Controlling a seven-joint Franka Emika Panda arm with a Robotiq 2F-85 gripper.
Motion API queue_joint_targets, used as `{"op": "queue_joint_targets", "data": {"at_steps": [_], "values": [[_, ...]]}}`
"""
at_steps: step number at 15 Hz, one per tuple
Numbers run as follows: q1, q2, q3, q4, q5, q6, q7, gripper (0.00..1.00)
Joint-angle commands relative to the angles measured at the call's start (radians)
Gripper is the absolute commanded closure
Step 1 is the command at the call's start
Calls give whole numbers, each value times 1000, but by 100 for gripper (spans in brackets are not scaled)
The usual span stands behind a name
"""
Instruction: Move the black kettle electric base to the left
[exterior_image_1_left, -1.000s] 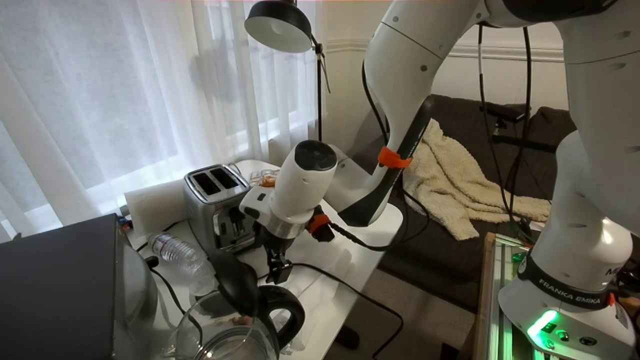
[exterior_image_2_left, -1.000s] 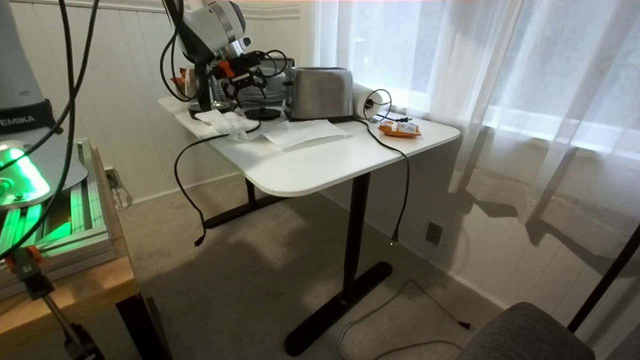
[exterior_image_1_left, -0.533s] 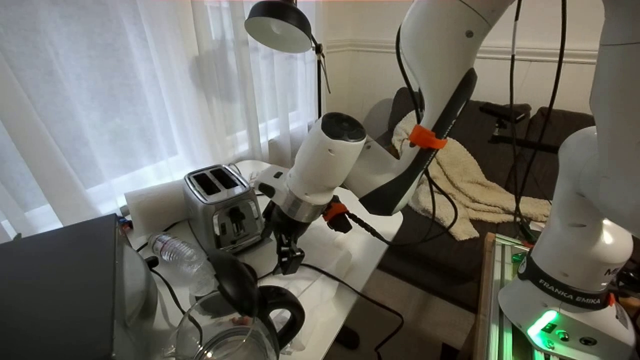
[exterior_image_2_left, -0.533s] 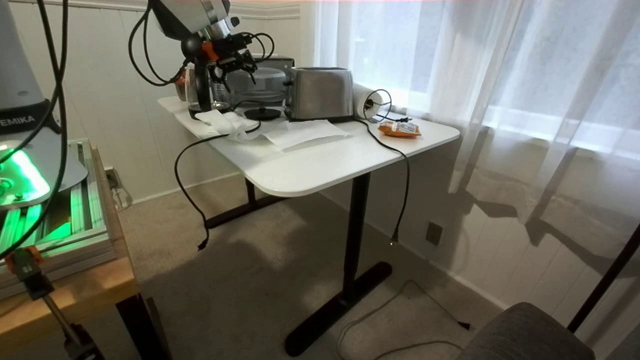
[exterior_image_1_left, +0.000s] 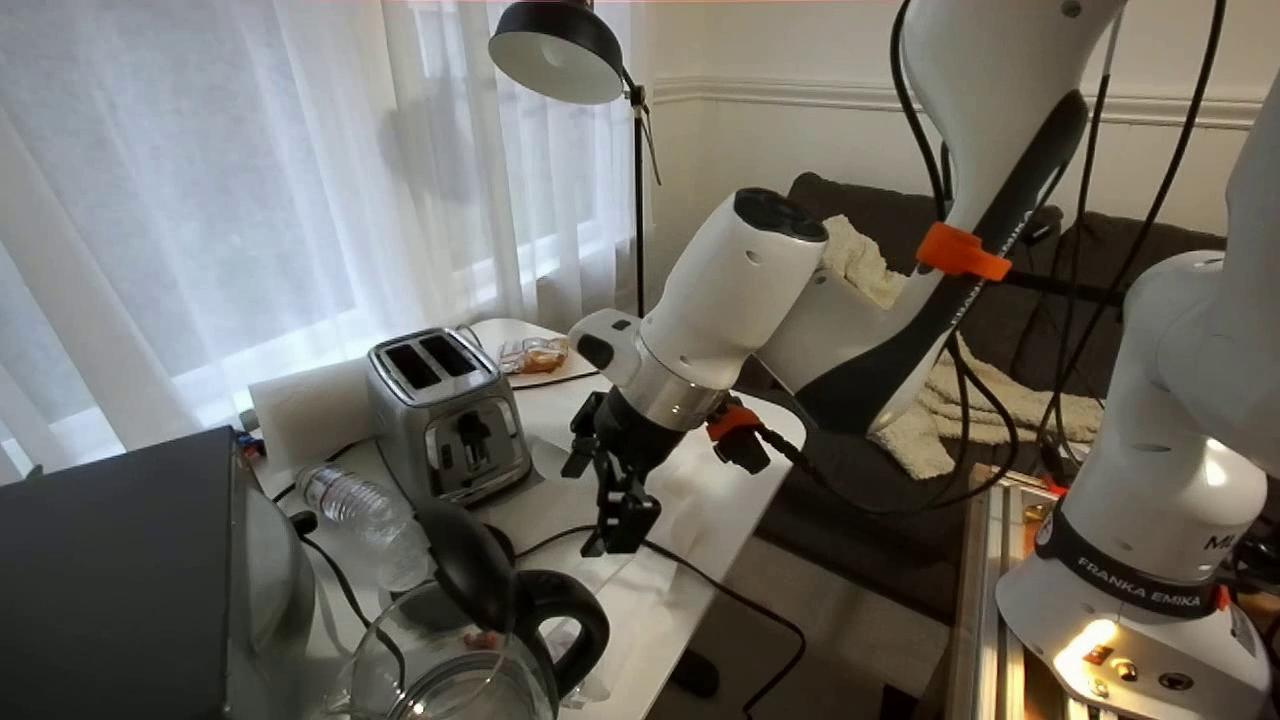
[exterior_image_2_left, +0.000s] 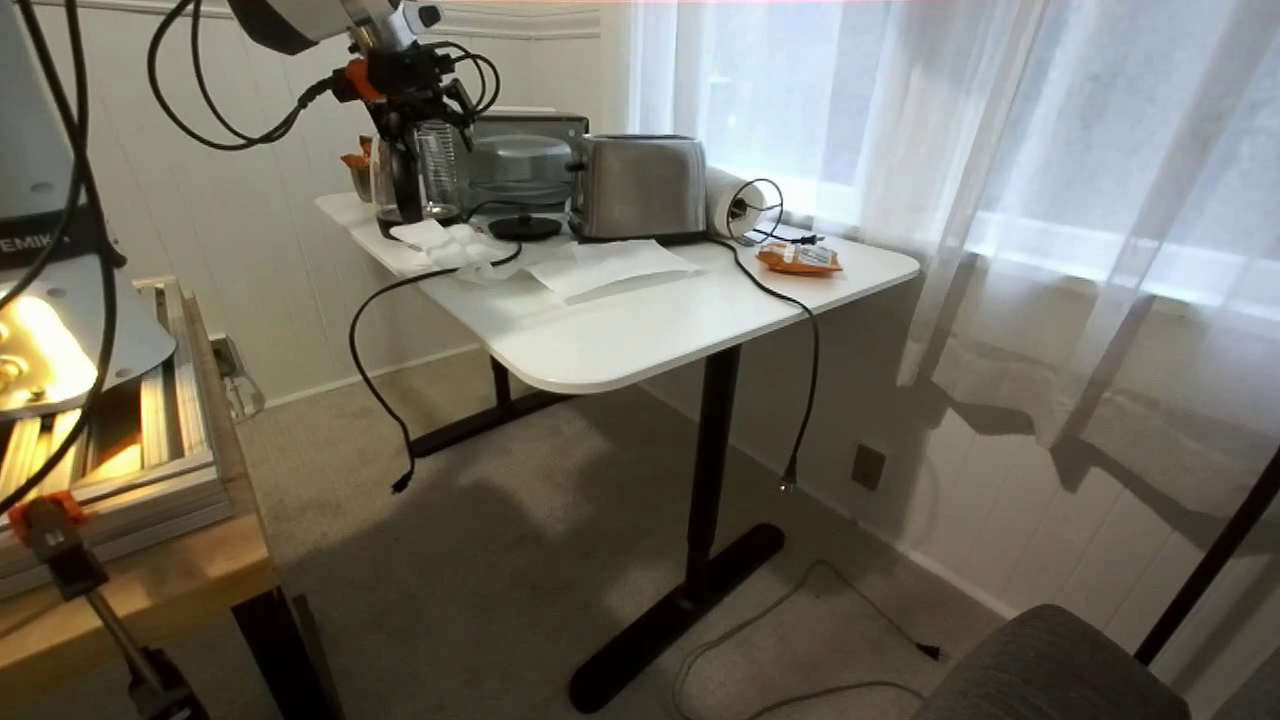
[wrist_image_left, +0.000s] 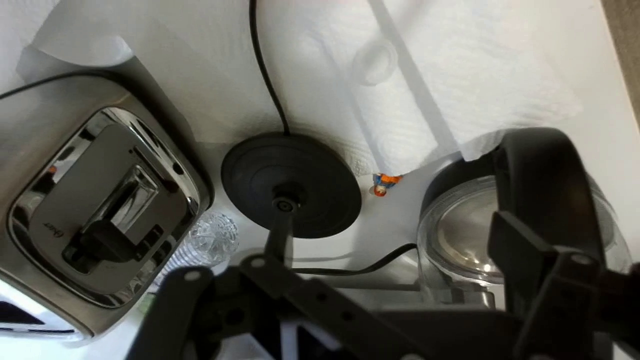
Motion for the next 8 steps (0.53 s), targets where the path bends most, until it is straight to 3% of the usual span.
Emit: {"op": "queue_joint_targets", "data": {"at_steps": [1, 6, 7, 8], "values": [[-2, -123, 19, -111, 128, -10, -15, 0], [72, -249, -26, -210, 283, -18, -30, 0], [103, -212, -47, -142, 260, -48, 12, 0], [131, -243, -65, -149, 278, -62, 8, 0]]}}
